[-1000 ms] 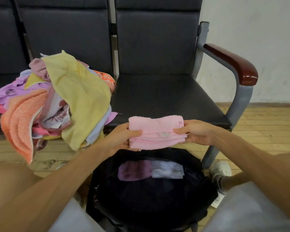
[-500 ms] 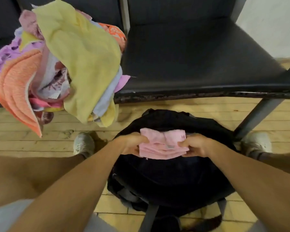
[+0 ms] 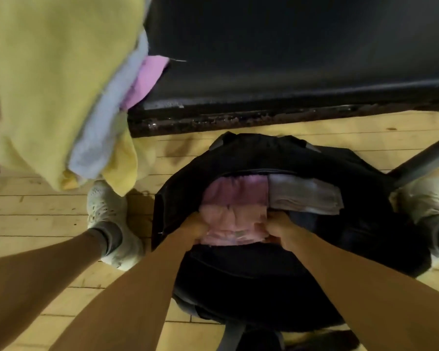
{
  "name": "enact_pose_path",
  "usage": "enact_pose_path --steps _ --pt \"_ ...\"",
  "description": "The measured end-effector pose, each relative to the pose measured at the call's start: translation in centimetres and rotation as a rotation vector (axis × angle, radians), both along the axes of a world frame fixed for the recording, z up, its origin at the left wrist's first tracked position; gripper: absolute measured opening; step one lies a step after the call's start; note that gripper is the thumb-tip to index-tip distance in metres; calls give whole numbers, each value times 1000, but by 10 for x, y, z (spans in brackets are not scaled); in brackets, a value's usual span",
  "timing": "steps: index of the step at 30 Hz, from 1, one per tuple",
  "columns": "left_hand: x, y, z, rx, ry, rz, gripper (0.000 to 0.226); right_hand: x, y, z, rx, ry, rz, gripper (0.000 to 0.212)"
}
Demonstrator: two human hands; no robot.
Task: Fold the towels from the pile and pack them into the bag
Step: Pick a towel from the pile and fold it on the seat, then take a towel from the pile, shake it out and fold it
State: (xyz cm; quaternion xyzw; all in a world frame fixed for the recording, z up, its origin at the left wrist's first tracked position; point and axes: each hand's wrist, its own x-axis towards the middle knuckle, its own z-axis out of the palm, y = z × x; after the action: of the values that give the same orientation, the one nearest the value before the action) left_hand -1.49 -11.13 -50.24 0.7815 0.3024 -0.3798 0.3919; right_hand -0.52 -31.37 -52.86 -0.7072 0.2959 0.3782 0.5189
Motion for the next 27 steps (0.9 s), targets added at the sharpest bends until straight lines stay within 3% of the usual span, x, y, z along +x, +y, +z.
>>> enact_pose_path --steps 5,10,14,19,21,27 --pt "-1 -7 -3 15 -60 -33 42 -3 -1 -7 -51 28 128 17" --pt "-1 -16 17 138 -63 -110 42 -3 -4 14 -200 -36 312 34" --pt "-2 -30 53 154 -115 -171 39 -7 -14 57 -308 -120 471 18" --pt "-11 -42 117 -18 -254 -360 38 -8 -29 135 -354 -287 671 23" --pt "-14 -44 148 -114 -317 -342 13 -8 -34 173 -282 -299 658 27" --pt "-20 -31 256 -269 -558 -299 20 -7 -30 278 -201 -518 688 13"
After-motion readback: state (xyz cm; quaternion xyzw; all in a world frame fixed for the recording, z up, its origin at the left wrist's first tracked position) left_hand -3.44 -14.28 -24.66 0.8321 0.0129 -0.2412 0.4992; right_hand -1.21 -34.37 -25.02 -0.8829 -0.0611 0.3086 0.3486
